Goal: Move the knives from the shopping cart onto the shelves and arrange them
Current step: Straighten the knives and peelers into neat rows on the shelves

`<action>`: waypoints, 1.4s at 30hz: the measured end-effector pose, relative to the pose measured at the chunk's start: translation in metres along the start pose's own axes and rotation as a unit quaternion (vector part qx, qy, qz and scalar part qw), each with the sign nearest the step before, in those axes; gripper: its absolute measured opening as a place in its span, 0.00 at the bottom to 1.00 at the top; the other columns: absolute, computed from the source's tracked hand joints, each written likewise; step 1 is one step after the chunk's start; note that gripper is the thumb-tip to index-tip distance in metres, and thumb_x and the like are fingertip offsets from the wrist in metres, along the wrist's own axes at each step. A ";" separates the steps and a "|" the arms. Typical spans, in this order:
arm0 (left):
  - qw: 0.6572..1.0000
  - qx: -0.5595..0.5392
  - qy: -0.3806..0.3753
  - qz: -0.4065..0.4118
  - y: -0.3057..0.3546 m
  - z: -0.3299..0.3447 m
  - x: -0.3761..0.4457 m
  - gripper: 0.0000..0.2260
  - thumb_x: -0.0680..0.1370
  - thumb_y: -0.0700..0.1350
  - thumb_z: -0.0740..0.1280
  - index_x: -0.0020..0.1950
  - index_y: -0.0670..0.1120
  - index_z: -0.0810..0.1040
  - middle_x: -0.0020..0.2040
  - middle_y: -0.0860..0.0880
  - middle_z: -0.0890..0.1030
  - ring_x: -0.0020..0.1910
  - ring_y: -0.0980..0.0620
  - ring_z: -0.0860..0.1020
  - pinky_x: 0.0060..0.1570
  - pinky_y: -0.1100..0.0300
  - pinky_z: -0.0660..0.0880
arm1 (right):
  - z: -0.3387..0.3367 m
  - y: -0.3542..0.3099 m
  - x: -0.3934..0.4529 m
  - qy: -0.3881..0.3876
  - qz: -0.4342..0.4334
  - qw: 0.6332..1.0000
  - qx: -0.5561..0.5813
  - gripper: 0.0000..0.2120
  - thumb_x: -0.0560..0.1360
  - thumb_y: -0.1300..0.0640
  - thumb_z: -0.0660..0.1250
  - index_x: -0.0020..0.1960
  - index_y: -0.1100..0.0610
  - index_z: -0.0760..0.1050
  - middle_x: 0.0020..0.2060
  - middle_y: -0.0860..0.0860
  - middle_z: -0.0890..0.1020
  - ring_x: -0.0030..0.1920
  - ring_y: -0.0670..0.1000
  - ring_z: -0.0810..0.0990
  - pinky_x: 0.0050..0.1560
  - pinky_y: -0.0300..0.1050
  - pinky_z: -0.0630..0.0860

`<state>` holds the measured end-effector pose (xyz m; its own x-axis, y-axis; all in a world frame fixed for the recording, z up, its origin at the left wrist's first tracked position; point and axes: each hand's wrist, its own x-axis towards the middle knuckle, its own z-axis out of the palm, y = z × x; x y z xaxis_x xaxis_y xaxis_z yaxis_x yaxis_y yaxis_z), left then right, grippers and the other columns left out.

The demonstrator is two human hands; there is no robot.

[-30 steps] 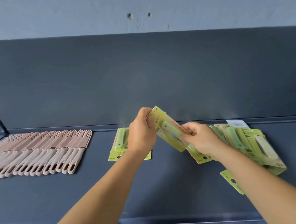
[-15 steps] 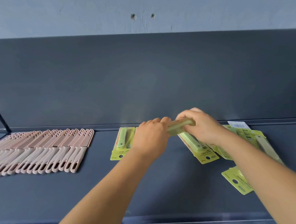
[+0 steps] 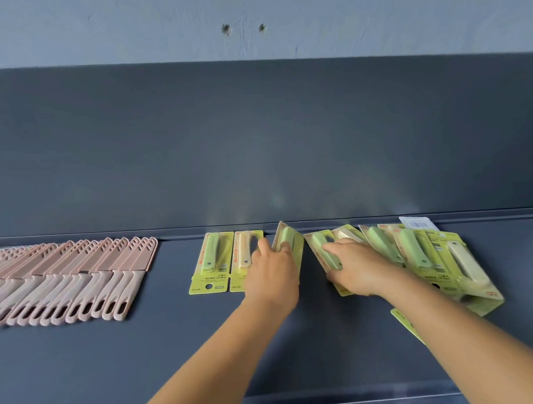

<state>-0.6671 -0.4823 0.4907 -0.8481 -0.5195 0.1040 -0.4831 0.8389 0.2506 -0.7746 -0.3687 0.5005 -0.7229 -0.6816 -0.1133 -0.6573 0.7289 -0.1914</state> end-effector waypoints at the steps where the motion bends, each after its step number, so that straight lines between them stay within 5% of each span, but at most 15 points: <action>1: 0.999 0.040 0.000 0.010 -0.001 0.002 0.000 0.21 0.75 0.38 0.64 0.67 0.42 0.65 0.64 0.41 0.64 0.63 0.41 0.67 0.55 0.56 0.68 | 0.000 0.000 0.000 -0.007 -0.008 1.000 0.003 0.09 0.76 0.50 0.63 0.53 0.53 0.67 0.57 0.48 0.70 0.62 0.56 0.69 0.53 0.47 0.72; 8: 0.991 0.060 -0.033 0.113 -0.017 0.020 0.009 0.20 0.80 0.43 0.57 0.72 0.44 0.61 0.74 0.50 0.57 0.76 0.47 0.51 0.72 0.52 0.55 | 0.001 -0.003 -0.002 -0.054 -0.043 0.997 0.027 0.28 0.77 0.60 0.55 0.76 0.47 0.55 0.75 0.41 0.56 0.73 0.52 0.56 0.61 0.45 0.71; 15: 0.990 0.068 -0.015 0.119 -0.026 0.020 0.017 0.21 0.83 0.47 0.52 0.76 0.46 0.56 0.76 0.51 0.55 0.76 0.49 0.53 0.73 0.52 0.53 | 0.009 -0.014 0.002 -0.009 -0.045 0.999 0.025 0.23 0.81 0.54 0.54 0.75 0.50 0.55 0.75 0.44 0.56 0.73 0.51 0.56 0.70 0.48 0.62; 23: 0.991 0.097 0.006 0.092 -0.026 0.017 0.020 0.19 0.81 0.48 0.55 0.71 0.45 0.63 0.69 0.48 0.64 0.69 0.47 0.63 0.69 0.52 0.58 | 0.014 -0.022 0.005 0.024 -0.008 1.000 -0.011 0.21 0.81 0.51 0.56 0.72 0.53 0.61 0.70 0.51 0.63 0.69 0.54 0.63 0.64 0.49 0.69; 30: 0.986 0.097 -0.057 0.126 -0.030 0.018 0.021 0.23 0.84 0.49 0.49 0.78 0.43 0.52 0.79 0.46 0.47 0.78 0.48 0.46 0.75 0.51 0.48 | 0.011 -0.024 0.006 -0.003 -0.053 0.999 0.010 0.22 0.82 0.55 0.52 0.76 0.52 0.54 0.74 0.47 0.57 0.72 0.53 0.58 0.69 0.48 0.63; 42: 0.978 0.126 -0.081 0.143 -0.039 0.020 0.030 0.24 0.83 0.46 0.49 0.78 0.42 0.47 0.79 0.45 0.45 0.78 0.47 0.45 0.75 0.50 0.49 | 0.015 -0.036 0.004 0.005 -0.035 0.999 -0.011 0.26 0.82 0.51 0.52 0.77 0.52 0.49 0.76 0.48 0.55 0.74 0.55 0.55 0.72 0.52 0.61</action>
<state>-0.6784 -0.5272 0.4654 -0.9698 -0.2428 -0.0229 -0.2426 0.9700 -0.0131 -0.7511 -0.3984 0.4923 -0.6762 -0.7310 -0.0912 -0.7112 0.6801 -0.1779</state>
